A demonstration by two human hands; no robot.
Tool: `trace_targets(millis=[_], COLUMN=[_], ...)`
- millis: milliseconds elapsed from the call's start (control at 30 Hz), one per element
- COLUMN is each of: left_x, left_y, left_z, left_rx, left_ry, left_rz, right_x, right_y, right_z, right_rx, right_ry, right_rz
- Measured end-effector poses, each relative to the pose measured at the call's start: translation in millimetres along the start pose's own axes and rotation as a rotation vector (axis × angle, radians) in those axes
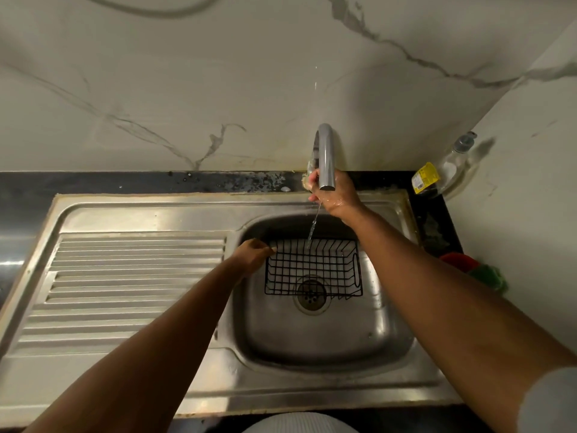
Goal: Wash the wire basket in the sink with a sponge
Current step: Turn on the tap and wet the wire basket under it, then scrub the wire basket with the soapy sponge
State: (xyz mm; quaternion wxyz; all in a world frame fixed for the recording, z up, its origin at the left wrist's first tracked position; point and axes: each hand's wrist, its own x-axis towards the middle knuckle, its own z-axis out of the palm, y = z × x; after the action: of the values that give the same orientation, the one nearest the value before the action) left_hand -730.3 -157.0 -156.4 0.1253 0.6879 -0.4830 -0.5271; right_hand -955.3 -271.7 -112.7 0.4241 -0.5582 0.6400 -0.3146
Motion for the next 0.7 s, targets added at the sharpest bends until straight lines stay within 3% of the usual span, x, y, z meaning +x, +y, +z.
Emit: trace_targets(millis=[100, 400, 433, 467, 533, 567, 700], left_x=[-0.4, -1.2, -1.2, -2.9, -7.1, -9.4, -14.7], left_y=[3.6, 21.1, 22.3, 23.7, 24.7, 25.5, 31.1], left_z=[3.3, 18.7, 22.5, 27.4, 36.7, 40.8, 55.5], left_rx=[0.009, 0.084, 0.096, 0.110, 0.153, 0.194, 0.293], left_ry=[-0.031, -0.062, -0.068, -0.078, -0.112, -0.139, -0.183], left_rz=[0.001, 0.028, 0.029, 0.029, 0.048, 0.074, 0.134], right_x=[0.2, -68.8, -77.6, -87.3, -112.4, -125.9, -159.7], right_y=[2.4, 11.5, 21.4, 33.8, 67.8, 83.5, 105.1], right_z=[0.9, -4.7, -6.1, -6.4, -3.6, -2.9, -16.5], right_rx=[-0.015, -0.188, -0.261, -0.356, -0.606, -0.651, -0.380], right_ry=[0.033, 0.328, 0.252, 0.069, -0.464, -0.566, -0.288], right_rz=[0.024, -0.239, -0.214, -0.138, 0.114, 0.221, 0.196])
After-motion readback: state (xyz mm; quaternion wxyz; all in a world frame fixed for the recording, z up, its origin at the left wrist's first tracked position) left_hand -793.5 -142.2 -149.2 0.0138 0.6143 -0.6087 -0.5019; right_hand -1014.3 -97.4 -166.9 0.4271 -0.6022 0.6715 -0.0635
